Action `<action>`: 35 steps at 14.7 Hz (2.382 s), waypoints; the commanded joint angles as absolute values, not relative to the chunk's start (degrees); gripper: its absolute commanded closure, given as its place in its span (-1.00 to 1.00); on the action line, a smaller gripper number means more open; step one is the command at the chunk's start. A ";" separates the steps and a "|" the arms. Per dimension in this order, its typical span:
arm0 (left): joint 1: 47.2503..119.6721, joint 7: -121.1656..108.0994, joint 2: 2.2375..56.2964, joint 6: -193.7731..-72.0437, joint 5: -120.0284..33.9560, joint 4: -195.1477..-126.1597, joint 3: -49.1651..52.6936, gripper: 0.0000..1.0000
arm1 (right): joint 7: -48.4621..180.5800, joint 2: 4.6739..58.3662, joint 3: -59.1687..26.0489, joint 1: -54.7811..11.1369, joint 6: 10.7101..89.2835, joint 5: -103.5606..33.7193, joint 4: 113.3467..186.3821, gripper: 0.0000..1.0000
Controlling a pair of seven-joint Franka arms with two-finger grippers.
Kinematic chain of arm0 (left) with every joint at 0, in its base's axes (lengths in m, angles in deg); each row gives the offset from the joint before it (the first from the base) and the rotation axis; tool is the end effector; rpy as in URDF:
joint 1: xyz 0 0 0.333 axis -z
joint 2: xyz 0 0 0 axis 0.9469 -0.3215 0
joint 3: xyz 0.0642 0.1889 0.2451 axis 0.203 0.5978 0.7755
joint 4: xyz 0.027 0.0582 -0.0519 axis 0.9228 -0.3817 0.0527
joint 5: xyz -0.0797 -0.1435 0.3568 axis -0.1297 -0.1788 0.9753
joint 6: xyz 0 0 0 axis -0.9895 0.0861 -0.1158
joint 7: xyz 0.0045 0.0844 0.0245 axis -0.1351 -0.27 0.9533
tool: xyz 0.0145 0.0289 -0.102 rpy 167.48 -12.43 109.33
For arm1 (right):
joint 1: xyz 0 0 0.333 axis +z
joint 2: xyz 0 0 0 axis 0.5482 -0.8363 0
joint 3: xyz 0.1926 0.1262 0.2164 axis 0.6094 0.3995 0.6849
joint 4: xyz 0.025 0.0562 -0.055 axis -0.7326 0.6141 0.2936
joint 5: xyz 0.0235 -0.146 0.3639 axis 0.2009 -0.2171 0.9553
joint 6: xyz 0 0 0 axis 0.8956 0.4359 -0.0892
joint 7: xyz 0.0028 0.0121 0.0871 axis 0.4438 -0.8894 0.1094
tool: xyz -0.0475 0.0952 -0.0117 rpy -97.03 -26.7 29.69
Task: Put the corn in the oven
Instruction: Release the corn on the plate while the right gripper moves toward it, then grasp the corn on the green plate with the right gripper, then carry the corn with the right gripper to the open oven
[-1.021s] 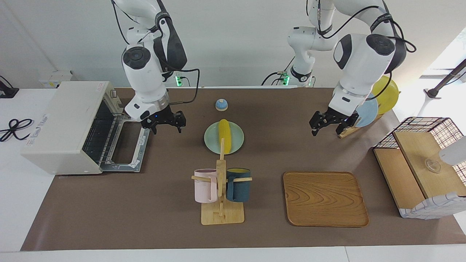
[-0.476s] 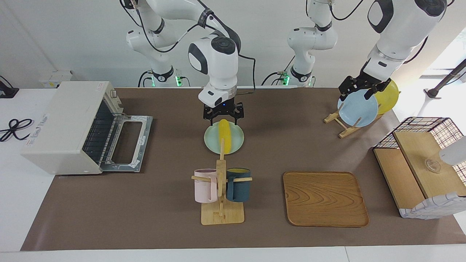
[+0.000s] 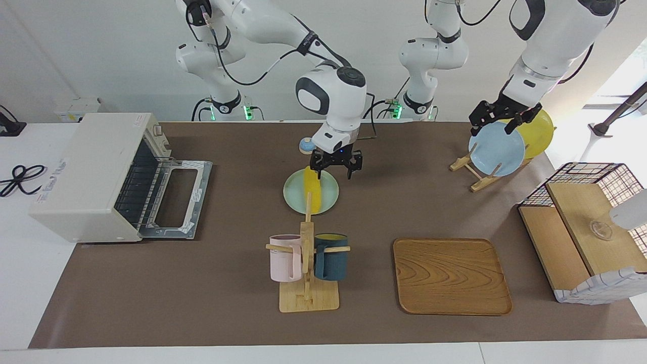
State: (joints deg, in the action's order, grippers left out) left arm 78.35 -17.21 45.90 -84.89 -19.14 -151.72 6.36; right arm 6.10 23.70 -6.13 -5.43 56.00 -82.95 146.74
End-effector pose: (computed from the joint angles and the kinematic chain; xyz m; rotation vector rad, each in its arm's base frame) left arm 0.5123 -0.0515 0.6036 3.1190 -0.0199 -0.0915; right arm 0.4799 0.4447 0.3524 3.0618 0.0438 0.1800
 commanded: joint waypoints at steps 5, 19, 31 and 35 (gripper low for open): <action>79.24 -17.06 44.08 -80.23 -18.43 -147.00 6.81 -1.00 | 5.15 20.85 -5.74 -5.65 60.63 -84.49 147.45 -0.23; 80.03 -17.67 44.07 -80.92 -18.34 -147.43 6.73 -1.00 | 5.50 22.25 -5.83 -5.56 55.66 -87.46 149.32 1.00; 79.07 -17.41 44.78 -80.22 -18.34 -147.96 6.73 -1.00 | 26.22 33.14 -5.74 -17.67 34.18 -88.36 145.24 1.00; 79.07 -17.32 44.69 -80.40 -18.34 -147.87 6.73 -1.00 | 33.87 37.10 -5.74 -25.14 34.18 -88.27 150.26 1.00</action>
State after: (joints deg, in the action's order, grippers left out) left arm 79.15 -17.22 44.88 -81.55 -19.14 -148.81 6.67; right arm 30.71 33.81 -6.41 -22.00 33.65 -88.10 145.94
